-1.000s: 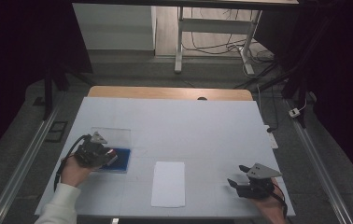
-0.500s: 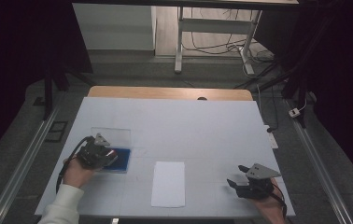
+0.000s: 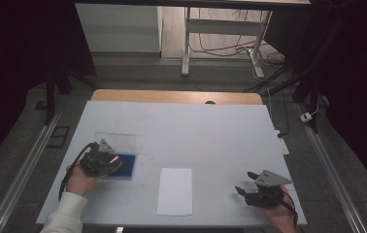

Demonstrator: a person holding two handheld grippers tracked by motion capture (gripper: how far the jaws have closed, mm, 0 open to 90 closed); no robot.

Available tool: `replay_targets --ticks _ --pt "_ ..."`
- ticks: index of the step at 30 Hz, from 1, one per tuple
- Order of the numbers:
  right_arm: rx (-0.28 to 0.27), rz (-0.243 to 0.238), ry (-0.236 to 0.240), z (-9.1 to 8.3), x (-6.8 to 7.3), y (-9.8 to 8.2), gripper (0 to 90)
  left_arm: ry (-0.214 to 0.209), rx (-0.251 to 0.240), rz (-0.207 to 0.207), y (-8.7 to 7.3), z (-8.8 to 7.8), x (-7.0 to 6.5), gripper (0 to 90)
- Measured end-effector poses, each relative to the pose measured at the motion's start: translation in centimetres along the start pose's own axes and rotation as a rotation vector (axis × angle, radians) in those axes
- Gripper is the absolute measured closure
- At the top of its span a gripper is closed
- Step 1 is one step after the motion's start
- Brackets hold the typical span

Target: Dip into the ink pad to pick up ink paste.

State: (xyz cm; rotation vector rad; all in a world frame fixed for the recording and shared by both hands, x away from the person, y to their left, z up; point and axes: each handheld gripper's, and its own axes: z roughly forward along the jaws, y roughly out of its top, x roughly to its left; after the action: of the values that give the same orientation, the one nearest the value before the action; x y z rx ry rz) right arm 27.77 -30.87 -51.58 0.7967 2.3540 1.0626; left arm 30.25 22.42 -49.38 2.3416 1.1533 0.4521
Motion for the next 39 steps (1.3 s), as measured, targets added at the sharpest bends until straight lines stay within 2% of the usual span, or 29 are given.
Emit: replay_targets --ticks 4,8,12,13,16,19,25,33,39 --pt "0.004 -0.001 -0.004 0.0 0.0 0.0 29.2 0.002 -0.001 -0.001 0.0 0.0 0.0 70.3" --pt "0.003 -0.003 0.001 0.1 0.0 0.0 29.2 -0.014 -0.005 -0.01 -0.1 0.0 0.2 70.3" --pt "-0.001 0.004 0.002 0.0 -0.1 0.0 29.2 0.015 0.002 0.025 0.3 -0.5 -0.3 70.1" --pt "-0.001 0.004 0.002 0.0 -0.1 0.0 29.2 0.02 0.018 0.038 0.5 -0.6 -0.4 70.0" --pt "-0.003 0.003 -0.004 -0.1 -0.1 0.0 29.2 0.036 -0.002 0.043 0.7 -1.1 -0.5 69.9" --pt "-0.01 0.011 0.0 -0.2 -0.2 0.0 29.2 0.011 -0.045 0.027 0.9 -2.3 -0.3 69.9" --pt "-0.003 0.01 0.001 -0.2 -0.2 -0.1 29.2 0.009 -0.083 0.014 1.1 -3.9 -0.1 69.8" --pt "-0.002 0.008 0.001 -0.2 -0.2 -0.1 29.3 0.01 -0.082 -0.026 0.4 -4.2 1.1 69.8" --pt "-0.001 0.005 0.002 -0.1 -0.2 -0.1 29.3 0.002 -0.075 -0.042 0.1 -3.8 1.3 69.8"
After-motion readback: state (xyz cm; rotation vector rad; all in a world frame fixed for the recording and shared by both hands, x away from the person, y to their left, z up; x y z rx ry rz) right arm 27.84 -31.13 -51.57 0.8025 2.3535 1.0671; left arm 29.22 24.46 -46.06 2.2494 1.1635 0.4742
